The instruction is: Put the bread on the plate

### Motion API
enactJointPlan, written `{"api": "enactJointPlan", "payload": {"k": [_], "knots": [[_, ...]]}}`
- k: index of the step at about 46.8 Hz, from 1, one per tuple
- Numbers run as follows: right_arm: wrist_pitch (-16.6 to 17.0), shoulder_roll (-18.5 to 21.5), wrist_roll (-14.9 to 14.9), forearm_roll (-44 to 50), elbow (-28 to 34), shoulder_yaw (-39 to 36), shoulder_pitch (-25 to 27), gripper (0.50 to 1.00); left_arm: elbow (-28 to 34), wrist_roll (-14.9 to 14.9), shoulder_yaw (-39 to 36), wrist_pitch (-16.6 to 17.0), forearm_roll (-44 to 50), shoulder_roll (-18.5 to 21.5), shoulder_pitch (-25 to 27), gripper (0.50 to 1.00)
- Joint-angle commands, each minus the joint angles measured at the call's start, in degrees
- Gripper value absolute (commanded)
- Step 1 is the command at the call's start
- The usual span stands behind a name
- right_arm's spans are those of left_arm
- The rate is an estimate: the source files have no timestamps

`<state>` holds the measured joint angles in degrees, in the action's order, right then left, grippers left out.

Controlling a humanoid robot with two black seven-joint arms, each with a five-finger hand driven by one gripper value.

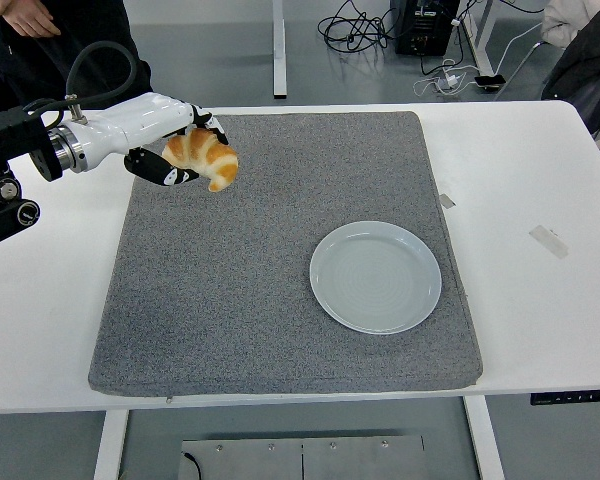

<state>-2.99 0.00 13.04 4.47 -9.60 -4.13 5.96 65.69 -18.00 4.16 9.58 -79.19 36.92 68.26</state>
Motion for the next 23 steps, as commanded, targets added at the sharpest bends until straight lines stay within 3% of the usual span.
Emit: {"api": "enactJointPlan", "payload": {"k": [1, 23], "knots": [[0.0, 0.0, -0.03, 0.01, 0.02, 0.0, 0.02, 1.0, -0.12, -0.02, -0.11, 0.0, 0.0, -0.01, 0.38, 0.5], [0.0, 0.0, -0.03, 0.01, 0.02, 0.0, -0.07, 1.0, -1.26, -0.02, -0.11, -0.17, 0.0, -0.62, 2.13, 0.5]]}}
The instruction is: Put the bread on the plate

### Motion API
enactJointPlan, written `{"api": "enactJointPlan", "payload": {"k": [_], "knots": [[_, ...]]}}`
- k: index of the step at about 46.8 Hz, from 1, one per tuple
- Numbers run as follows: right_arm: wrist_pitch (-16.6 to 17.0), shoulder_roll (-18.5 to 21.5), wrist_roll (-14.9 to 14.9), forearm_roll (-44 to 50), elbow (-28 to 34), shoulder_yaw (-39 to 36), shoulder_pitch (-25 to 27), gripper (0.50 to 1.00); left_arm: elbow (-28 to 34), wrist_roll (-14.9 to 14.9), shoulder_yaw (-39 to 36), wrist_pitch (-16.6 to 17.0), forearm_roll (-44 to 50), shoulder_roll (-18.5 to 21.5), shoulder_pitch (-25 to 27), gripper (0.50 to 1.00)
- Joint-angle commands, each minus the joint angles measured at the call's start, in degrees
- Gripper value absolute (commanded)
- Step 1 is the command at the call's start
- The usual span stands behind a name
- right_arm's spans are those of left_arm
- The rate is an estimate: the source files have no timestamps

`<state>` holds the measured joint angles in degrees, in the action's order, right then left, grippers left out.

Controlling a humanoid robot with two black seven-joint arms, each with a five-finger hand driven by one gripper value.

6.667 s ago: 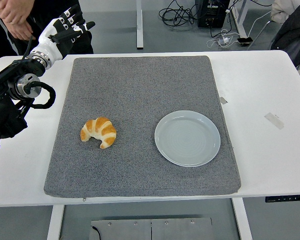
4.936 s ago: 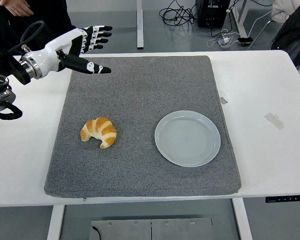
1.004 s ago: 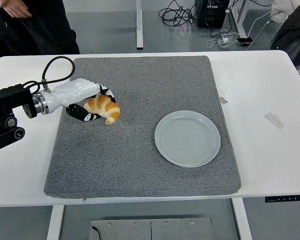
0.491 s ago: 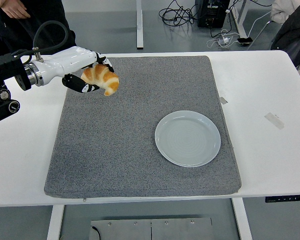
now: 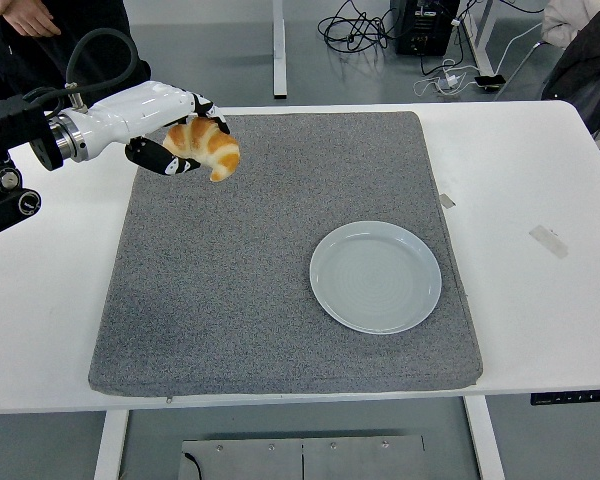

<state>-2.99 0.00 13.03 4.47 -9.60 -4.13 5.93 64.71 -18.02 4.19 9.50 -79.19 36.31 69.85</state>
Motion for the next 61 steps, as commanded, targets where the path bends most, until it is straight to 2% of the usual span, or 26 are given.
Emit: {"api": "enactJointPlan", "payload": {"k": [1, 6, 15, 22, 46, 54, 61], "knots": [[0.0, 0.0, -0.02, 0.01, 0.02, 0.0, -0.04, 1.0, -0.46, 0.0, -0.06, -0.1, 0.0, -0.09, 0.63, 0.5], [0.0, 0.0, -0.02, 0.01, -0.07, 0.0, 0.05, 1.0, -0.73, 0.0, -0.23, -0.63, 0.0, -1.58, 1.6, 0.5], [0.0, 0.0, -0.02, 0.01, 0.02, 0.0, 0.05, 1.0, -2.75, 0.0, -0.41, -2.03, -0.26, -8.96, 2.57, 0.5], [0.0, 0.0, -0.02, 0.01, 0.02, 0.0, 0.05, 1.0, -5.12, 0.0, -3.57, -2.21, 0.0, -14.41, 5.29, 0.5], [0.0, 0.0, -0.02, 0.01, 0.02, 0.0, 0.05, 1.0, -12.42, 0.0, -7.79, -2.12, 0.0, -32.69, 5.47, 0.5], [0.0, 0.0, -0.02, 0.01, -0.07, 0.0, 0.05, 1.0, -14.61, 0.0, -9.46, -2.03, 0.0, -35.95, 5.29, 0.5], [0.0, 0.0, 0.06, 0.01, 0.02, 0.0, 0.05, 1.0, -15.49, 0.0, -9.9, -2.03, -0.09, -36.31, 4.59, 0.5]]}}
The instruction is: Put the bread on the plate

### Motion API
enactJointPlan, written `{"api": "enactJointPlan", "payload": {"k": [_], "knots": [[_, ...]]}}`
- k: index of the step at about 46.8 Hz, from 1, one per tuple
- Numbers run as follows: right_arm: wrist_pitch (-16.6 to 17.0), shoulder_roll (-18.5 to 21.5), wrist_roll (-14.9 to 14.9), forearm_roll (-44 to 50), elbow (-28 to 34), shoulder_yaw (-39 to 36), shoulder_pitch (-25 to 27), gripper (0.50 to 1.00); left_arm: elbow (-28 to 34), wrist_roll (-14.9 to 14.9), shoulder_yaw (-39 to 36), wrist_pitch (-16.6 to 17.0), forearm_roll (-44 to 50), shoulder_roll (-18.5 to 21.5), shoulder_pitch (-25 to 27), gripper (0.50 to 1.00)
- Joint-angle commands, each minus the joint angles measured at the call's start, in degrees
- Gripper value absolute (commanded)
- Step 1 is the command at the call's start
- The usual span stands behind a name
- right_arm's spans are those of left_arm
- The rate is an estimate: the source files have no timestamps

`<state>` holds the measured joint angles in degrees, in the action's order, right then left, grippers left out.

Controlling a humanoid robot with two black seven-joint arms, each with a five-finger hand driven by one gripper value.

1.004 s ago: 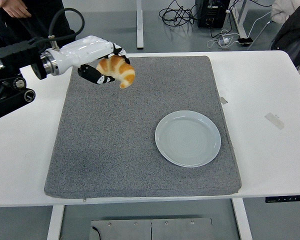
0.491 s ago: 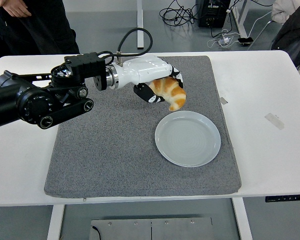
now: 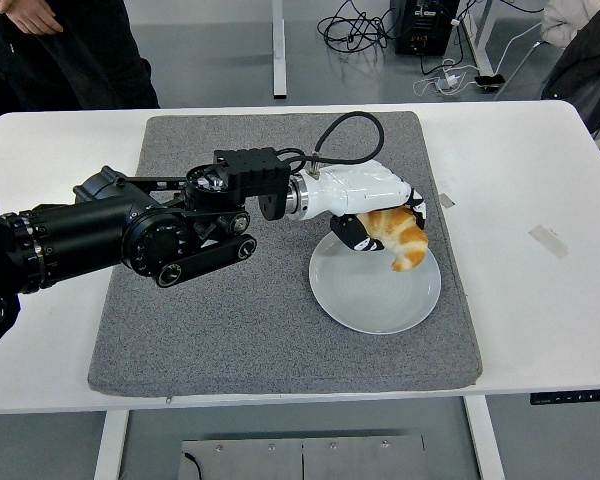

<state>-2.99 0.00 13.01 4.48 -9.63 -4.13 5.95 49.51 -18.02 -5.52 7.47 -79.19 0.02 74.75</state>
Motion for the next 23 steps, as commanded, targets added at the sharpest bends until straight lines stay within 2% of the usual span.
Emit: {"api": "enactJointPlan", "payload": {"k": [1, 23], "knots": [[0.0, 0.0, 0.0, 0.0, 0.05, 0.0, 0.03, 1.0, -0.47, 0.0, -0.19, 0.0, -0.09, -0.02, -0.31, 0.5], [0.0, 0.0, 0.0, 0.0, 0.05, 0.0, 0.03, 1.0, -1.79, 0.0, -2.13, 0.18, -0.18, -0.02, -3.39, 0.5]]}}
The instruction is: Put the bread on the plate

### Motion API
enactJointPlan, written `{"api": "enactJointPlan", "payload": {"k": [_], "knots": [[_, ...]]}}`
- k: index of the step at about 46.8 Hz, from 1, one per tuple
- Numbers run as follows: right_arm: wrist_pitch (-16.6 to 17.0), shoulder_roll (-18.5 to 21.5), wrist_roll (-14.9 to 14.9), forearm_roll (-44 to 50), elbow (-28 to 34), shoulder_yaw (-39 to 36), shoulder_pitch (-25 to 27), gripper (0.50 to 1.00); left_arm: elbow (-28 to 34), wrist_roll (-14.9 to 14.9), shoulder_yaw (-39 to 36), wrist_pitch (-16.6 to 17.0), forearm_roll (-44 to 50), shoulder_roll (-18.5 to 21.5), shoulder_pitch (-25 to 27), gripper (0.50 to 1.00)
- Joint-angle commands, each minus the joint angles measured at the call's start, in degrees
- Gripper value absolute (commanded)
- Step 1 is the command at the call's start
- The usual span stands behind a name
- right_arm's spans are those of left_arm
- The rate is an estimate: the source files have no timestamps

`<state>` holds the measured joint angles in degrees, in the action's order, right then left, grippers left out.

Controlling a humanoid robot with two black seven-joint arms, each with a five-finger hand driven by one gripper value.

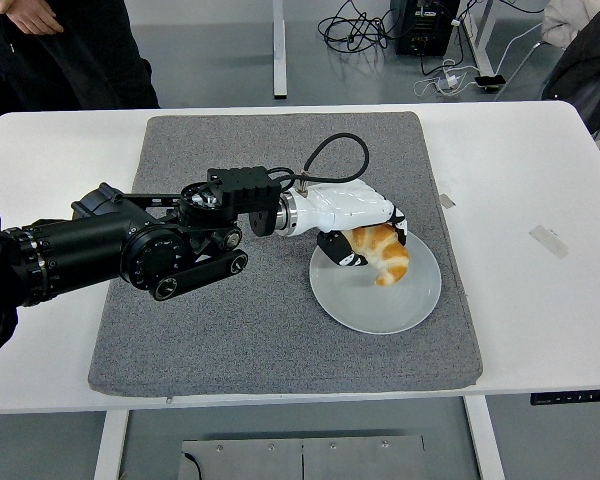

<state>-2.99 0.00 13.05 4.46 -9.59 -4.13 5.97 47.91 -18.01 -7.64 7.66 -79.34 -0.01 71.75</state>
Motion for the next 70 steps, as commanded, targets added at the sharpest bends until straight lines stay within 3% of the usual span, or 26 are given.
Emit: {"api": "enactJointPlan", "payload": {"k": [1, 50, 52, 53, 59, 70], "knots": [[0.0, 0.0, -0.04, 0.02, 0.01, 0.0, -0.08, 1.0, -0.36, 0.0, 0.08, -0.01, -0.03, 0.01, -0.38, 0.5], [0.0, 0.0, -0.04, 0.02, 0.01, 0.0, 0.0, 1.0, -3.0, 0.17, -1.5, 0.08, 0.41, 0.01, -2.76, 0.5], [0.0, 0.0, -0.04, 0.02, -0.07, 0.0, 0.0, 1.0, -2.91, 0.43, -1.5, 0.08, 1.2, 0.01, -2.58, 0.686], [0.0, 0.0, -0.04, 0.02, 0.01, 0.0, -0.08, 1.0, -2.91, 0.44, -1.5, 0.08, 1.64, 0.01, -2.49, 0.756], [0.0, 0.0, -0.04, 0.02, -0.07, 0.0, 0.0, 1.0, -2.65, 0.44, -1.32, -0.28, 5.41, 0.01, -1.18, 0.949], [0.0, 0.0, -0.04, 0.02, 0.01, 0.0, 0.0, 1.0, -1.16, 0.0, -0.71, -0.63, 11.48, 0.01, 1.11, 0.975]]}}
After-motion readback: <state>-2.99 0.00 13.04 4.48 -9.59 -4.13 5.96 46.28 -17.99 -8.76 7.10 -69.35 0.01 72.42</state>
